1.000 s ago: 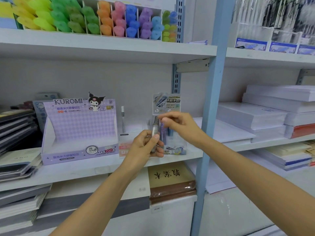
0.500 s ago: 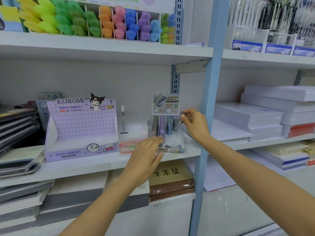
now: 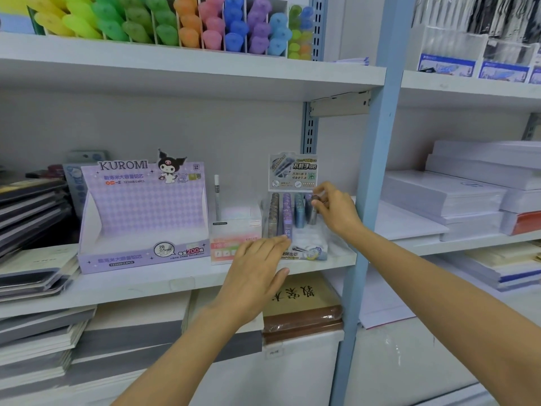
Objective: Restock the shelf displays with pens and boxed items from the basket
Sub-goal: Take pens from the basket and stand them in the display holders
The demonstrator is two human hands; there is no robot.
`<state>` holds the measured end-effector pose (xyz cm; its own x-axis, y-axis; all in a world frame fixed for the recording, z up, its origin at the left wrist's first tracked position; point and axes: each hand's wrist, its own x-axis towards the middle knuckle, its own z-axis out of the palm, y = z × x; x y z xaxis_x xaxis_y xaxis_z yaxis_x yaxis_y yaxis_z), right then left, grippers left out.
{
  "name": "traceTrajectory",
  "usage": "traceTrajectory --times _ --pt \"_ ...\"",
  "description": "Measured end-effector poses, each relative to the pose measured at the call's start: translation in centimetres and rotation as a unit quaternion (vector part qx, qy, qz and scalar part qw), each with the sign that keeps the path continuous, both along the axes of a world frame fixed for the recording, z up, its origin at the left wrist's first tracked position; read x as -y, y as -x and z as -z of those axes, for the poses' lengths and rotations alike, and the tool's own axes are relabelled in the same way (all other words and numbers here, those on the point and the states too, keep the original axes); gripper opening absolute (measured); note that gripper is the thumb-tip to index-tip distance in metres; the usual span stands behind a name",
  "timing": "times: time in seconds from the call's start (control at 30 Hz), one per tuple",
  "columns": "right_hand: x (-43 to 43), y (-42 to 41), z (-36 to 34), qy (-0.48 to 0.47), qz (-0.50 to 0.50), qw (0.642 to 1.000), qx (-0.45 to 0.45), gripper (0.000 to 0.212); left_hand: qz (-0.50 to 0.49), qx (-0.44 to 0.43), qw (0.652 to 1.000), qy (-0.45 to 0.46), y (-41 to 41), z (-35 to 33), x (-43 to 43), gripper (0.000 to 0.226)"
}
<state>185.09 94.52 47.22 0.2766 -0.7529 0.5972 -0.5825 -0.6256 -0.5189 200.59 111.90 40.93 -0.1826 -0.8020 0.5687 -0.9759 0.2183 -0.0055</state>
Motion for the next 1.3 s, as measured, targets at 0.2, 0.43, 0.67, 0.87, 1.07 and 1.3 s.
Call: traceTrajectory --times 0.2,0.43,0.67,0.87,1.07,1.3 --pt "0.3 -0.4 1.4 0.020 0.004 1.000 -0.014 0.012 -0.003 0.000 1.000 0.003 0.0 0.2 0.1 0.049" --pt "-3.6 0.4 1.3 0.034 -0.031 0.999 0.003 0.033 0.018 -0.031 0.999 -0.003 0.3 0.4 -0.4 0.050" --pt "-14.7 -0.3 7.1 0.023 -0.265 0.960 0.088 0.014 -0.015 -0.119 0.987 0.110 -1.6 7.0 -5.4 0.027" --pt "-19.0 -3.9 21.8 -0.183 -0.373 0.907 -0.064 0.014 -0.091 -0.213 0.972 -0.031 -4.1 20.8 -11.4 0.031" --pt "-20.4 -4.8 38.3 -0.336 -0.366 0.832 -0.249 0.020 -0.222 -0.272 0.899 -0.261 -5.8 35.2 -18.4 0.030" --pt "-22.1 -3.5 48.9 -0.360 -0.339 0.763 -0.416 0.033 -0.254 -0.281 0.848 -0.370 -5.4 42.0 -22.6 0.045"
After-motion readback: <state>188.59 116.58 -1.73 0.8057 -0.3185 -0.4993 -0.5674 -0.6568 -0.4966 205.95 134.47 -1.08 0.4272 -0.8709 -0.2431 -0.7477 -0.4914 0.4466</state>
